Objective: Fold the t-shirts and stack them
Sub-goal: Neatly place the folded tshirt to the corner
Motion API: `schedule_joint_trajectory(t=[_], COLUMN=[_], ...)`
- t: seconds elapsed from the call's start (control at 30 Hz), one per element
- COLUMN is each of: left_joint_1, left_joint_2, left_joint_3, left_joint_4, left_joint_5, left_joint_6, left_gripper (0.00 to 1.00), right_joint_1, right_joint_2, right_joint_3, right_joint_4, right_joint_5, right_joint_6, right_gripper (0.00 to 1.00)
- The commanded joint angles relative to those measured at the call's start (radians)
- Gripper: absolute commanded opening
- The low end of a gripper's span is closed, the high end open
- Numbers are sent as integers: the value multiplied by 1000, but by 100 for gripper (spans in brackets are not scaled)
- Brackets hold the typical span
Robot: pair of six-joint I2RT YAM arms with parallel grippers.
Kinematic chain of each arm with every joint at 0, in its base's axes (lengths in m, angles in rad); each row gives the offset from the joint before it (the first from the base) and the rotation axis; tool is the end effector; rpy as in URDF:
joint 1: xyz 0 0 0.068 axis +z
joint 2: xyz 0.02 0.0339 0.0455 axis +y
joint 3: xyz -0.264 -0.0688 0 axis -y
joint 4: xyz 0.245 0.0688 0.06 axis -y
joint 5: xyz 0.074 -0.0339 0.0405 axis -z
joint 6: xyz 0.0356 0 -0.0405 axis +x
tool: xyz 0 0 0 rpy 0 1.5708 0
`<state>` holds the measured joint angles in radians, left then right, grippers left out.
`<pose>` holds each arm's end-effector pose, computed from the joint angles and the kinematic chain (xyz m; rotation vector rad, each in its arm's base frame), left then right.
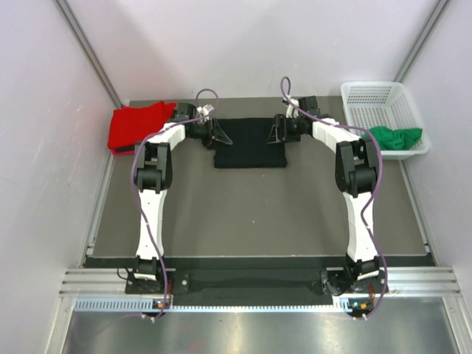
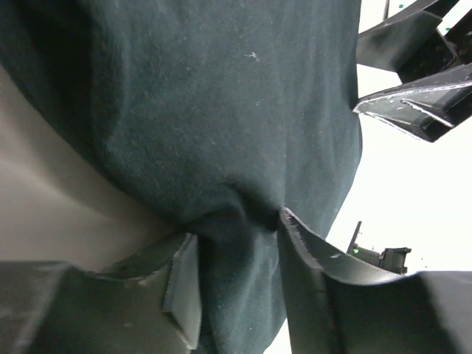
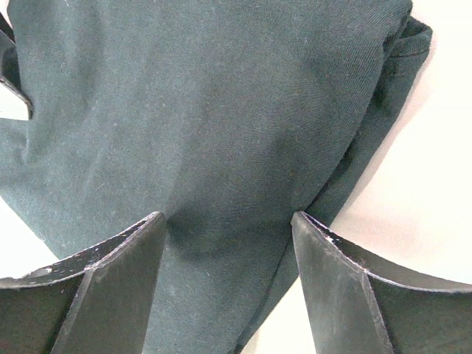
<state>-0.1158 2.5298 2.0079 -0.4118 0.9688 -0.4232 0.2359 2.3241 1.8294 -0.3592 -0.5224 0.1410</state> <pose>0.5275 -0.0909 0.1193 0.0444 2.4510 -1.4372 0.4952 0.1373 0.1635 -0.3563 2.4022 0.8041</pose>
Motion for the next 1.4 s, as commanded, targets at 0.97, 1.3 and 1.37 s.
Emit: schedule_joint_trajectory(t=[0.97, 1.3, 1.37], left_joint_1=[18, 50, 68], left_joint_2=[-206, -261, -266], left_joint_3=[417, 517, 528], left_joint_4=[-667, -585, -562], left_joint_5=[-699, -869, -895], left_joint_6=[836, 887, 885], left_gripper=[0, 0, 0], right_joint_1=[-47, -30, -29], right_joint_2=[-164, -141, -141], right_joint_3=[-35, -33, -35], right_joint_4=[-27, -12, -9], right_joint_5=[-7, -14, -13], right_joint_6=[-124, -110, -110], right_gripper=[71, 72, 72])
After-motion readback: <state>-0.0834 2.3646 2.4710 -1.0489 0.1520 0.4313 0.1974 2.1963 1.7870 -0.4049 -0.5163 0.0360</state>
